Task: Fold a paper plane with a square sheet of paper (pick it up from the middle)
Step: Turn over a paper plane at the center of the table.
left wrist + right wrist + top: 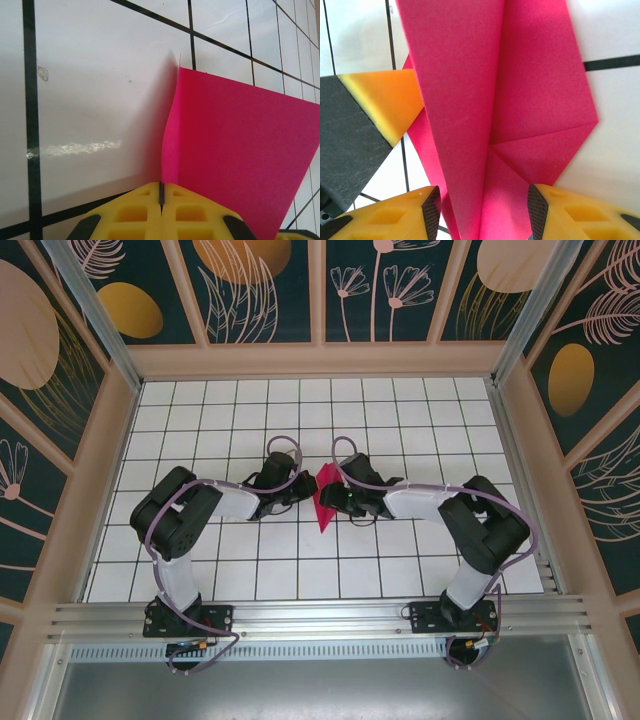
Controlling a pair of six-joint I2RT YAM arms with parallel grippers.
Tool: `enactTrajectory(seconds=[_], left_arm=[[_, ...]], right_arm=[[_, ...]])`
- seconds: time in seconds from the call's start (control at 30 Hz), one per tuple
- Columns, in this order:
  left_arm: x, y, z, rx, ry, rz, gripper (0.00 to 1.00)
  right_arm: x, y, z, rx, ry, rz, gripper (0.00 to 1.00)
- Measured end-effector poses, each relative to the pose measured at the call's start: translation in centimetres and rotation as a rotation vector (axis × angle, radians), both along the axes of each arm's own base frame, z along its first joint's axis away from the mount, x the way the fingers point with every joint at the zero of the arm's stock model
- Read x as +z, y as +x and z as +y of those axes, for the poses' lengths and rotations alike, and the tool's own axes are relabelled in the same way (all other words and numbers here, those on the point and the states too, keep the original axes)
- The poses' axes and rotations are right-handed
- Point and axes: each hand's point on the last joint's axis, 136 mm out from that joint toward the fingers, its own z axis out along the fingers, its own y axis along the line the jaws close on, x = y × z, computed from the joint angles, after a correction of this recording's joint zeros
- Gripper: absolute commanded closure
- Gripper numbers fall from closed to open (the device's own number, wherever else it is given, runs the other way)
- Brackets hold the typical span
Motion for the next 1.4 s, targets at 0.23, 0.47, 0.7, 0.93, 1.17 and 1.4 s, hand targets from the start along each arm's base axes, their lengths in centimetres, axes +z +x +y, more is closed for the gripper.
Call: enactTrajectory(seconds=[0.23, 0.47, 0.7, 0.93, 1.17, 1.4], left_arm=[[0.0, 0.0, 0.0, 0.000, 0.000, 0.000, 1.00], [-0.1, 0.0, 0.0, 0.000, 0.001, 0.002, 1.00], [-0.4, -0.1, 0.0, -0.001, 0.004, 0.007, 1.00], [-0.6, -0.1, 0.1, -0.001, 0.007, 0.011, 1.00], [-0.6, -0.1, 0.1, -0.001, 0.007, 0.011, 1.00], [-0.6, -0.1, 0.1, -0.001, 0.007, 0.011, 1.00]], right_arm=[[0.1, -0.4, 0.3, 0.005, -0.009, -0.009, 0.45], [1.0, 1.0, -0.7, 0.019, -0.018, -0.066, 0.42], [0.9, 1.4, -0.6, 0.079, -0.024, -0.088, 0.37], [1.4, 1.0, 0.4, 0.127, 0.031, -0.082, 0.39], [1.6, 0.4, 1.1, 0.137, 0.071, -0.062, 0.47], [1.6, 0.2, 1.1, 0.125, 0.063, -0.063, 0.48]])
